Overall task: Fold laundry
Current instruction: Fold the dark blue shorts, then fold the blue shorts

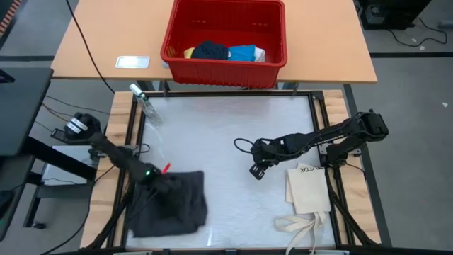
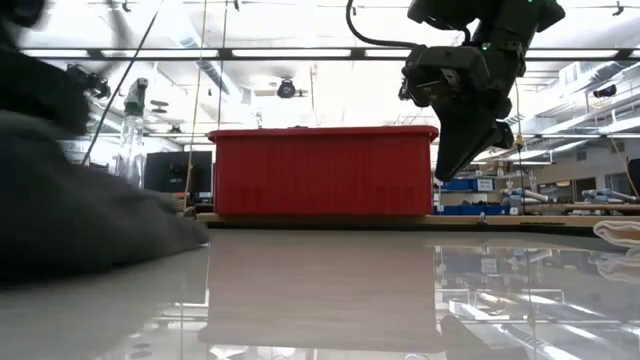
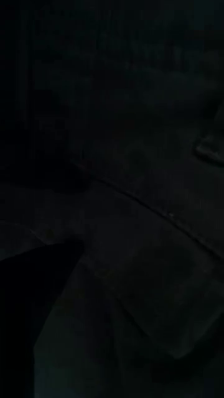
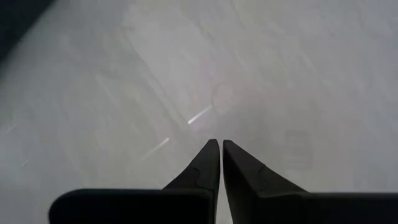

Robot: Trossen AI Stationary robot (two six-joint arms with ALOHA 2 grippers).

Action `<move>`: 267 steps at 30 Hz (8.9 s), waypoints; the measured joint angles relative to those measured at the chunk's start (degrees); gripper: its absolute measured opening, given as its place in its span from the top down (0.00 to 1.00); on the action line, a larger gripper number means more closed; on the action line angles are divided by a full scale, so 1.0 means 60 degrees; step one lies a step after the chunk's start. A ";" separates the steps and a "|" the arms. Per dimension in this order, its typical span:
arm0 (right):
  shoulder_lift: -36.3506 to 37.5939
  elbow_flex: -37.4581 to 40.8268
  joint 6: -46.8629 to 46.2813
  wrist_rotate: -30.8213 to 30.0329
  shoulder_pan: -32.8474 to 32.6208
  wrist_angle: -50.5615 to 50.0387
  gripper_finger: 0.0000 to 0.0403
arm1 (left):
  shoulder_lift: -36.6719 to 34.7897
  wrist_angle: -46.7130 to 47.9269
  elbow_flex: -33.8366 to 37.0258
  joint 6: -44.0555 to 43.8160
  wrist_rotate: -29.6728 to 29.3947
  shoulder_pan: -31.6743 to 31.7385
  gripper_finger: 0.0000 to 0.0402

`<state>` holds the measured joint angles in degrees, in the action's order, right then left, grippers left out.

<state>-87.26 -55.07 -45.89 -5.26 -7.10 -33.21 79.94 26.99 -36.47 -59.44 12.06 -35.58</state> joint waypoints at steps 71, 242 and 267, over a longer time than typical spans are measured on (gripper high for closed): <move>-0.2560 -0.8129 0.6183 0.0475 0.9770 -0.4396 0.95 | 0.4526 0.0642 -1.0236 0.9853 0.1942 1.4254 0.53; 0.3614 0.1035 -0.5566 0.0383 -0.0840 -0.3167 0.47 | 0.6663 0.2176 -0.8819 0.4473 -0.1266 0.8228 0.46; 0.3636 0.5891 -0.7305 0.0283 0.2521 0.3729 0.47 | 0.7287 0.1743 -0.8860 0.5125 -0.1105 0.8278 0.89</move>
<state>-65.45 -19.72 -89.72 -3.56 8.02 -10.84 123.66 37.45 -89.63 -28.69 5.43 14.09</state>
